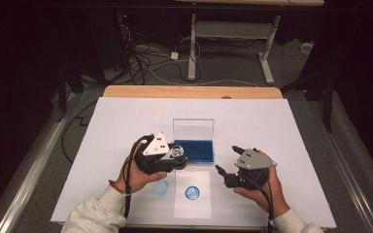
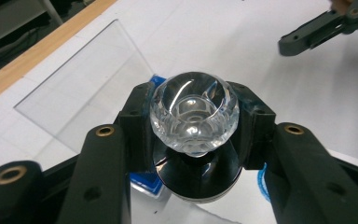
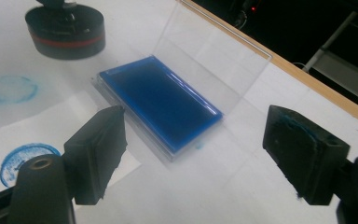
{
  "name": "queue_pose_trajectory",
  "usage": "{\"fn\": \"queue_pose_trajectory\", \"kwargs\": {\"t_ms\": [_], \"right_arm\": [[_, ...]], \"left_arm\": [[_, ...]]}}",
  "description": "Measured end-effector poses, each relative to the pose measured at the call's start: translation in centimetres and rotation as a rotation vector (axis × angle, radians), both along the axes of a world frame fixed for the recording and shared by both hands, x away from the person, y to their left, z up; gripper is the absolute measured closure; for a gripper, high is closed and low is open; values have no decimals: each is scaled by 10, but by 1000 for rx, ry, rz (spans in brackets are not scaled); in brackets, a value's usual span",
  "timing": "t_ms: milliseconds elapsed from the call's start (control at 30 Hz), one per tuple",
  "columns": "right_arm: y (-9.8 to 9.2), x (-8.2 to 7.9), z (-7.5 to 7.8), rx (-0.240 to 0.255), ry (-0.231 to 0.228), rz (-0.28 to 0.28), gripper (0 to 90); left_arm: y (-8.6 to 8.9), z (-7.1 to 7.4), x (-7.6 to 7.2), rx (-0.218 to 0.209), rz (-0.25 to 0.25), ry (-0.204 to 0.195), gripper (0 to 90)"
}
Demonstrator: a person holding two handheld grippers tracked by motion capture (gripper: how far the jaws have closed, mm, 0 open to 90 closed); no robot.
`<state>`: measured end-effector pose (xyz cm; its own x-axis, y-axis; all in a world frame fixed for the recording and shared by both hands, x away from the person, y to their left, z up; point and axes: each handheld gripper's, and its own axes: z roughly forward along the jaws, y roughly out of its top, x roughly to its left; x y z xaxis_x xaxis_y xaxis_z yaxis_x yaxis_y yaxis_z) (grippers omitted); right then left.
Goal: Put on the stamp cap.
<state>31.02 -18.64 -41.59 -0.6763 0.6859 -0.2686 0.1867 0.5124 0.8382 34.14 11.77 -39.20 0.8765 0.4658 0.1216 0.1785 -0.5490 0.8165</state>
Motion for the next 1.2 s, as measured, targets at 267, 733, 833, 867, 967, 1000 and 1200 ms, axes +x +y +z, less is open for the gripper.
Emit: {"fn": "queue_pose_trajectory", "kwargs": {"t_ms": [267, 733, 833, 867, 967, 1000, 1200], "right_arm": [[-21, -7, -1, 25, -12, -36, 212], [-54, -22, -13, 5, -7, -102, 213], [-60, -24, -15, -2, -5, -115, 211], [-62, -24, -16, 1, -5, -120, 211], [-67, -26, -18, -1, -1, -132, 209], [-68, -26, -19, 0, 2, -133, 208], [-72, -28, -23, -5, 14, -141, 205]], "left_arm": [[4, 4, -1, 17, 10, -25, 545], [16, 13, 1, -3, 41, -39, 545], [18, 13, 2, -7, 44, -35, 544], [18, 13, 2, -5, 43, -34, 544], [20, 14, 4, -6, 50, -37, 545], [21, 14, 4, -7, 54, -38, 544], [28, 19, 5, -9, 81, -50, 545]]}}
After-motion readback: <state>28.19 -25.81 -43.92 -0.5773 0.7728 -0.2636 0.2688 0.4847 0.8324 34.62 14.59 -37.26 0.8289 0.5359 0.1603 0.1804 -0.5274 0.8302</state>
